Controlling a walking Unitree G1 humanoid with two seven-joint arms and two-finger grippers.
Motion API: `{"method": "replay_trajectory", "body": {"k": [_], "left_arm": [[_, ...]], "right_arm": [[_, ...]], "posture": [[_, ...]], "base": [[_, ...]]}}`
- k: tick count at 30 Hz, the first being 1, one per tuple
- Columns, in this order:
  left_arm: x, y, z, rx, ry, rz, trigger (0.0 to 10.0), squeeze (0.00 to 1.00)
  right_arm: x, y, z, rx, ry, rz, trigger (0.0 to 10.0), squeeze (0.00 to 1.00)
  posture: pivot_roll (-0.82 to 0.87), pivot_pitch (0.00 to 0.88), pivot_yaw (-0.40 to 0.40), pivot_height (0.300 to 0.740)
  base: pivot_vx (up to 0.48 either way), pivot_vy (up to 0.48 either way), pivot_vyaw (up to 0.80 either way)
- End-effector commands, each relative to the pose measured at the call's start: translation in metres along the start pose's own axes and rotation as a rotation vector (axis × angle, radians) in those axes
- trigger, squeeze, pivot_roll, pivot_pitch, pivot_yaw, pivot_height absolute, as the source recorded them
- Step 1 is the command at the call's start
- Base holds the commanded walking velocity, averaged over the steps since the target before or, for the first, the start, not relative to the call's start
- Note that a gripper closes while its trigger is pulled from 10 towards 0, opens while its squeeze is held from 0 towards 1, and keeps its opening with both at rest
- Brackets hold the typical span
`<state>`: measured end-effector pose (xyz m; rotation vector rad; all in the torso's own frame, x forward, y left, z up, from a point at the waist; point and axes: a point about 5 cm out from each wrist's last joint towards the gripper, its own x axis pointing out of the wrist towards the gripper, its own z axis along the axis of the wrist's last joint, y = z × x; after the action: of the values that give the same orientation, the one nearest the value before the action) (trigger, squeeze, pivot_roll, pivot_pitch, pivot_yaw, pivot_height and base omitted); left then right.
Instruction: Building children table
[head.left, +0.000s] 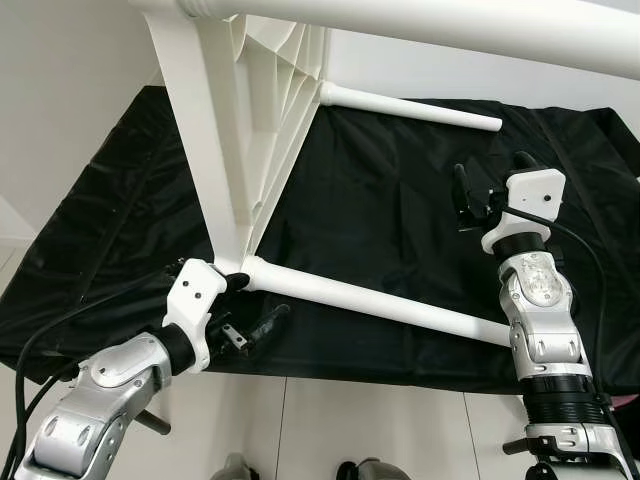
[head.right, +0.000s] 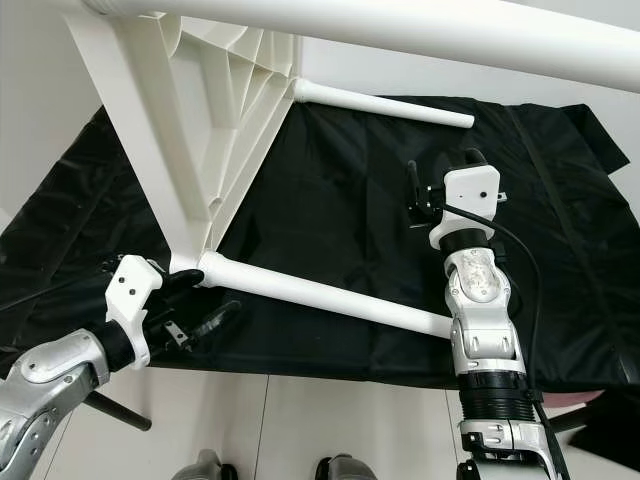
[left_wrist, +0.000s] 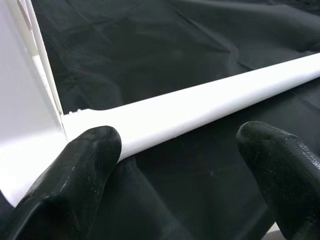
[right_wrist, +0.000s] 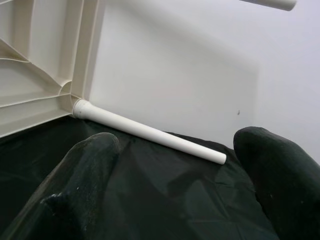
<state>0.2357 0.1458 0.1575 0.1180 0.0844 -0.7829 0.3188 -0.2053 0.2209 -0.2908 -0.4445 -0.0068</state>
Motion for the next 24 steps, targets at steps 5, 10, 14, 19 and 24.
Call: {"method": "replay_trajectory", "body": {"k": [5,10,14,19,24], "left_arm": [[0.004,0.003,0.000,-0.048,-0.015,-0.034,10.0,0.00],[0.008,0.003,-0.002,-0.076,-0.034,0.055,10.0,0.00],[0.010,0.003,-0.002,-0.089,-0.053,0.100,10.0,0.00],[0.012,0.011,0.002,-0.086,-0.078,0.180,10.0,0.00],[0.012,0.018,0.003,-0.088,-0.085,0.205,10.0,0.00]], "right_arm": [[-0.002,-0.002,0.001,0.001,0.003,-0.004,10.0,0.00],[-0.007,0.003,-0.001,0.018,0.009,0.000,10.0,0.00],[-0.008,0.009,-0.002,0.033,0.014,0.006,10.0,0.00],[-0.007,0.013,-0.002,0.045,0.015,0.020,10.0,0.00],[-0.005,0.011,-0.001,0.042,0.013,0.022,10.0,0.00]], "posture": [[-0.03,0.159,0.040,0.740],[-0.03,0.158,0.046,0.740],[-0.03,0.159,0.042,0.740],[-0.02,0.159,0.037,0.740],[-0.02,0.159,0.034,0.740]], "base": [[0.000,0.000,0.00],[0.000,0.000,0.00],[0.000,0.000,0.00],[0.000,0.000,0.00],[0.000,0.000,0.00]]}}
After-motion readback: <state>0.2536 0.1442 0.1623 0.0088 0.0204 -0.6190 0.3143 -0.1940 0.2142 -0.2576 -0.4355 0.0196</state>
